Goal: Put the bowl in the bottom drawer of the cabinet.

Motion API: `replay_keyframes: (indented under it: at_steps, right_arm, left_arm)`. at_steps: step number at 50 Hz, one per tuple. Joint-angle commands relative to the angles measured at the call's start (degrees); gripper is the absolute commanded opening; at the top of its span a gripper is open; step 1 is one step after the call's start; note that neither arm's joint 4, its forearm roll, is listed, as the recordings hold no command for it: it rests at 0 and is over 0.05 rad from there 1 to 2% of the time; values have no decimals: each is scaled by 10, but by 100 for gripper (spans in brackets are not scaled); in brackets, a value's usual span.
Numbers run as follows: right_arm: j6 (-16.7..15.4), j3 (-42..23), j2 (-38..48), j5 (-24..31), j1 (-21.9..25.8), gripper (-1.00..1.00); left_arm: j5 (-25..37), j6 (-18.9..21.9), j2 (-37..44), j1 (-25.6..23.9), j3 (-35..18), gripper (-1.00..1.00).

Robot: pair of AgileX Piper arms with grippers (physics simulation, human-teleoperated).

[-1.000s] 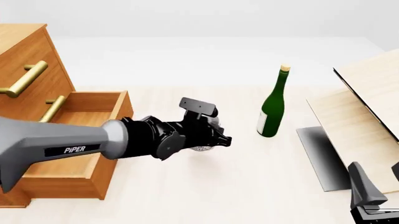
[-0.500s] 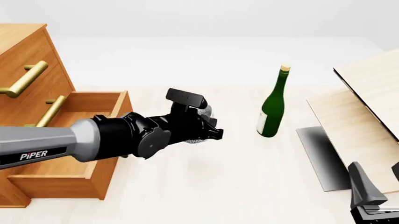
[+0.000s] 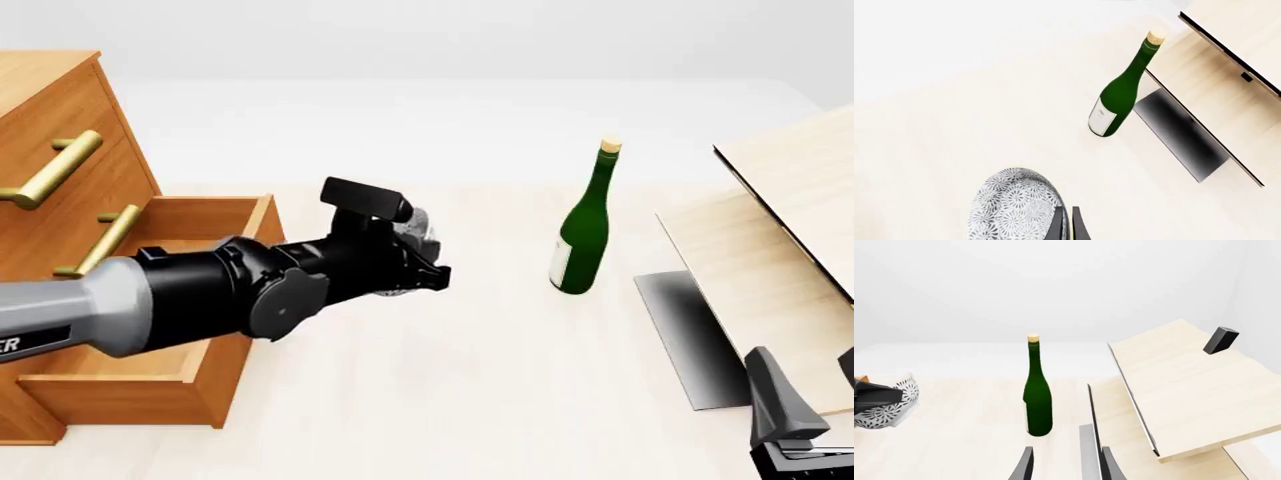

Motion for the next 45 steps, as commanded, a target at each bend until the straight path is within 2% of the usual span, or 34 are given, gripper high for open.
replay_keyframes:
  at_steps: [1,15,33,45]
  right_arm:
    - [0,0,0,0,0,100]
    - [0,0,0,0,0,100]
    - [0,0,0,0,0,100]
    - [0,0,0,0,0,100]
  left_arm:
    - [5,16,-28,19,14,-100]
    - [23,31,-70,36,25,-100]
    - [11,25,-118,60,57,-100]
    - [17,43,-141,86,71,-100]
